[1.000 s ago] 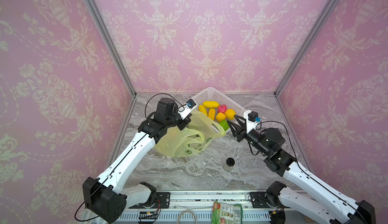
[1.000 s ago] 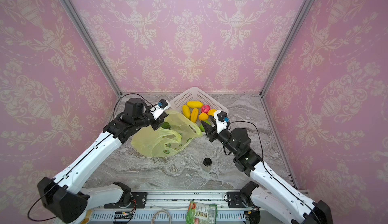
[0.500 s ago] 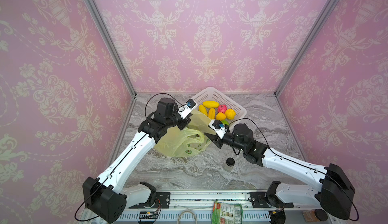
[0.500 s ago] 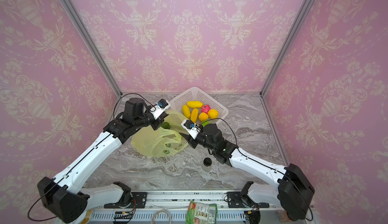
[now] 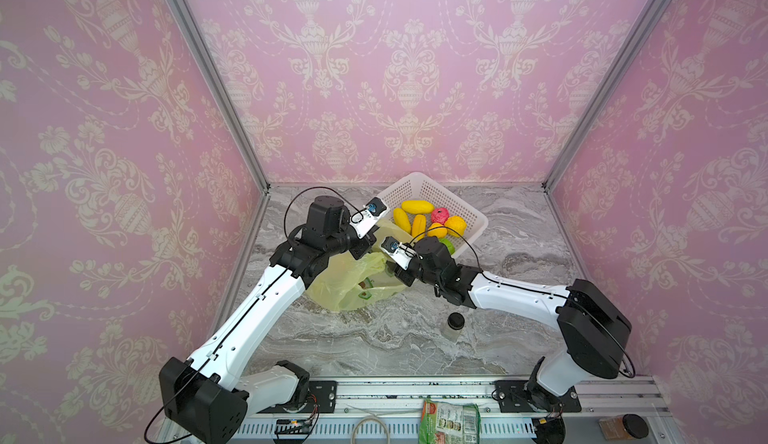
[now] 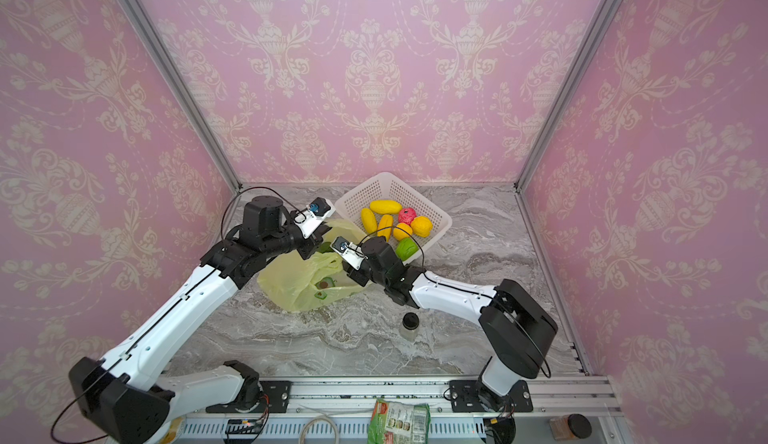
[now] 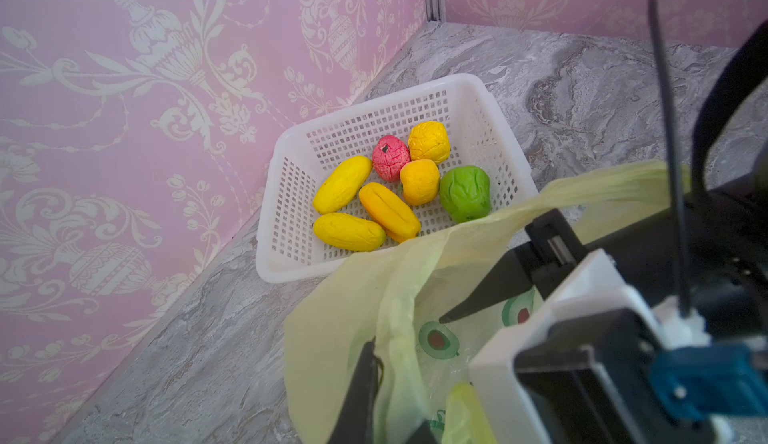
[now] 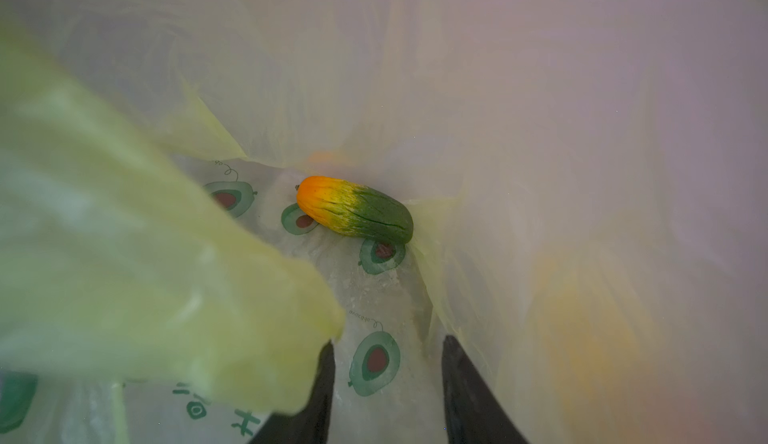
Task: Untie the knot of the plastic bag and take out the fruit
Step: 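Withdraw the right gripper from the basket and move it into the bag opening, then reach the right gripper down into the bag toward the orange-green fruit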
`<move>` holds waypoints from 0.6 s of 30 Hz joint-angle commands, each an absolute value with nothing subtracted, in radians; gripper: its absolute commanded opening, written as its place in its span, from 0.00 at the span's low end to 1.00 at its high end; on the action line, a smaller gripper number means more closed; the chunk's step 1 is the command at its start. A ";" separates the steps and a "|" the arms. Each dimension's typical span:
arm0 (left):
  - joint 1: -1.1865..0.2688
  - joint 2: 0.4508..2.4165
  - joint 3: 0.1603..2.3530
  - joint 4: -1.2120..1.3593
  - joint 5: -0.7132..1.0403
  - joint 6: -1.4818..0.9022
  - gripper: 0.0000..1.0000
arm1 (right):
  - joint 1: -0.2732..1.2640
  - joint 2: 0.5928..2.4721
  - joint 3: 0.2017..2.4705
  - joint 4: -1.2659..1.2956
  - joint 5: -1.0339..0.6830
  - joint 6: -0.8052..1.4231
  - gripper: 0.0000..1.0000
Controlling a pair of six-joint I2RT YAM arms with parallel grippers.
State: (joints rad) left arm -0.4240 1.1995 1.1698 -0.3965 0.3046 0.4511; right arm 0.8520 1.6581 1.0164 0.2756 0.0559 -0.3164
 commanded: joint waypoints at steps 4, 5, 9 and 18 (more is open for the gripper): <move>-0.430 1.167 1.159 -0.376 0.331 0.449 0.08 | 0.892 1.785 1.121 0.233 0.148 -0.383 0.41; -0.430 1.161 1.154 -0.367 0.329 0.449 0.09 | 0.897 1.799 1.129 0.236 0.145 -0.385 0.41; -0.429 1.152 1.155 -0.372 0.330 0.452 0.08 | 0.909 1.828 1.145 0.244 0.093 -0.387 0.46; -0.430 1.139 1.149 -0.360 0.396 0.455 0.08 | 0.905 1.911 1.164 0.366 0.069 -0.317 0.83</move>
